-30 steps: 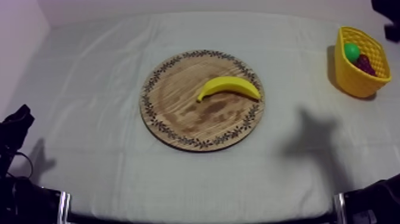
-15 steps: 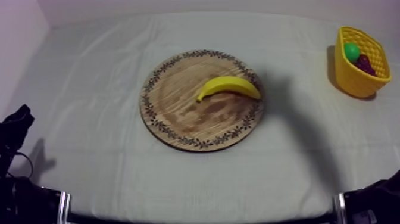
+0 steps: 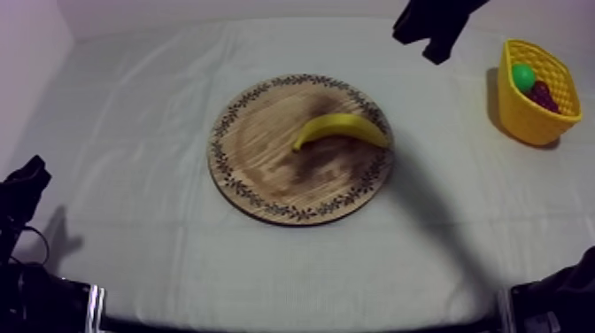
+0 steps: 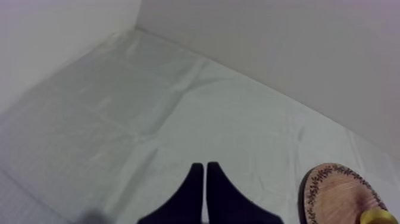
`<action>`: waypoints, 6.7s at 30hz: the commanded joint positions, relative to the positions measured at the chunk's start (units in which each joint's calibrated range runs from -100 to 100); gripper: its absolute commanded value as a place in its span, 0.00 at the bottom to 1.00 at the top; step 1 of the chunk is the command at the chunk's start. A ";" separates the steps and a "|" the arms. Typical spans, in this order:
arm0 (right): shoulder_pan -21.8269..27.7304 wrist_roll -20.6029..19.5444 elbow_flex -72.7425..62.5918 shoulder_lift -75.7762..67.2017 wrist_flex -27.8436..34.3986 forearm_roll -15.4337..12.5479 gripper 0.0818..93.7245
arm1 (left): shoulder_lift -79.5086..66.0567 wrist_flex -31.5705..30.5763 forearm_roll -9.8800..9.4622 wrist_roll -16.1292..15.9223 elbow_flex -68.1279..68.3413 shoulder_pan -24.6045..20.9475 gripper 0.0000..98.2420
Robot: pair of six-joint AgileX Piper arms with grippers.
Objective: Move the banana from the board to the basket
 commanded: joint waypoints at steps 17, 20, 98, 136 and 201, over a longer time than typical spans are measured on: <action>-3.38 -1.60 -4.95 12.14 -0.84 2.14 0.81 | 0.04 0.00 -0.02 -0.02 0.00 -0.01 0.00; -3.91 -2.21 -6.51 15.54 -0.94 2.71 0.84 | 0.04 0.00 -0.02 -0.02 0.00 -0.01 0.00; 11.92 -11.79 -1.07 4.24 -3.10 6.67 0.19 | 0.04 0.00 -0.02 -0.02 0.00 -0.01 0.00; 32.96 -17.37 3.51 -8.02 -6.55 6.02 0.59 | 0.04 0.00 -0.02 -0.02 0.00 -0.01 0.00; 17.82 -15.66 85.71 -90.66 -38.10 5.73 0.00 | 0.04 0.00 -0.02 -0.02 0.00 -0.01 0.00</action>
